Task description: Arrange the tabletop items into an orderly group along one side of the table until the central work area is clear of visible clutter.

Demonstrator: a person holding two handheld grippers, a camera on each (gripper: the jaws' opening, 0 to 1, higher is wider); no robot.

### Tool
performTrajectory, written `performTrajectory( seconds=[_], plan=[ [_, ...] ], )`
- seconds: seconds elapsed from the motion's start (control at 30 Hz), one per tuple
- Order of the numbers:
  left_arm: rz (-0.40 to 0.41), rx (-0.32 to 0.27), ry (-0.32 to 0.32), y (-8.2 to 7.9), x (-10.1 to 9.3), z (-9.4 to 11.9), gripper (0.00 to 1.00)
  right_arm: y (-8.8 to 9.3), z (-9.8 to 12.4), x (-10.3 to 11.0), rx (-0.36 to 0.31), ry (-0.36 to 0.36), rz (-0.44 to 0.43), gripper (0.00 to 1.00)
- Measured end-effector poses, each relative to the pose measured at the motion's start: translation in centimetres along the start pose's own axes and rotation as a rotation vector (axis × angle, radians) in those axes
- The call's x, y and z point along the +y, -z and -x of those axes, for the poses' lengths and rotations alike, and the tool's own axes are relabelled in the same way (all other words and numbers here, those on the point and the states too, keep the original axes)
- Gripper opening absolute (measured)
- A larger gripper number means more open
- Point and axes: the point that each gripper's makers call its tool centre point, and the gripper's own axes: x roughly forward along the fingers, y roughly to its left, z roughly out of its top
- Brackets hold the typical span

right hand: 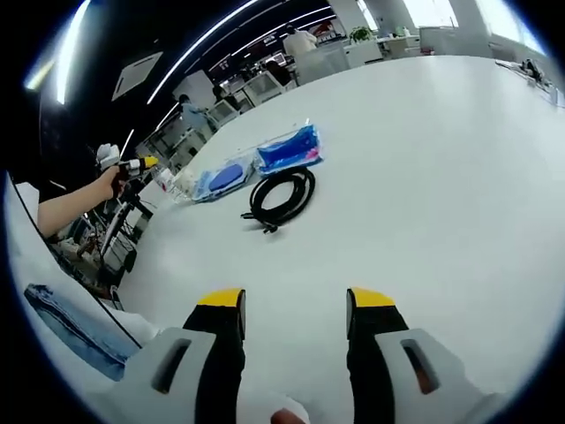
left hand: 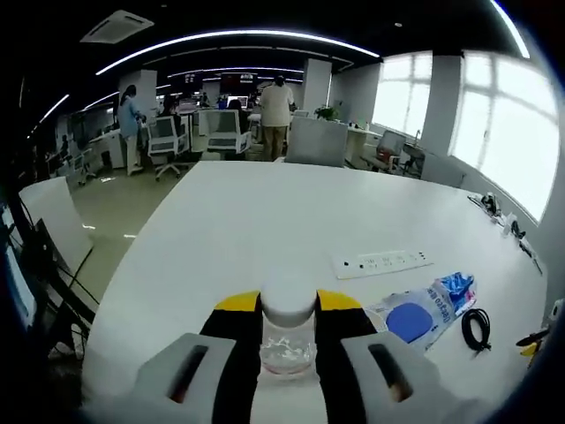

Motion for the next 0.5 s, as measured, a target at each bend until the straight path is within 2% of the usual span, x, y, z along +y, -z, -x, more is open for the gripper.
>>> performTrajectory(
  seconds=[0.03, 0.07, 0.17, 0.5],
  plan=[
    [-0.001, 0.007, -0.005, 0.2, 0.0, -0.2, 0.2, 0.2, 0.0, 0.0, 0.006, 0.0, 0.002, 0.44],
    [0.008, -0.017, -0.007, -0.1, -0.1, 0.2, 0.2, 0.3, 0.0, 0.0, 0.009, 0.0, 0.003, 0.44],
    [0.009, -0.005, -0.014, 0.1, -0.4, 0.1, 0.2, 0.4, 0.0, 0.0, 0.013, -0.002, 0.001, 0.44],
    [-0.052, -0.023, -0.021, 0.7, -1.4, 0.6, 0.21, 0.7, -0.1, 0.0, 0.013, -0.012, 0.004, 0.44]
  ],
)
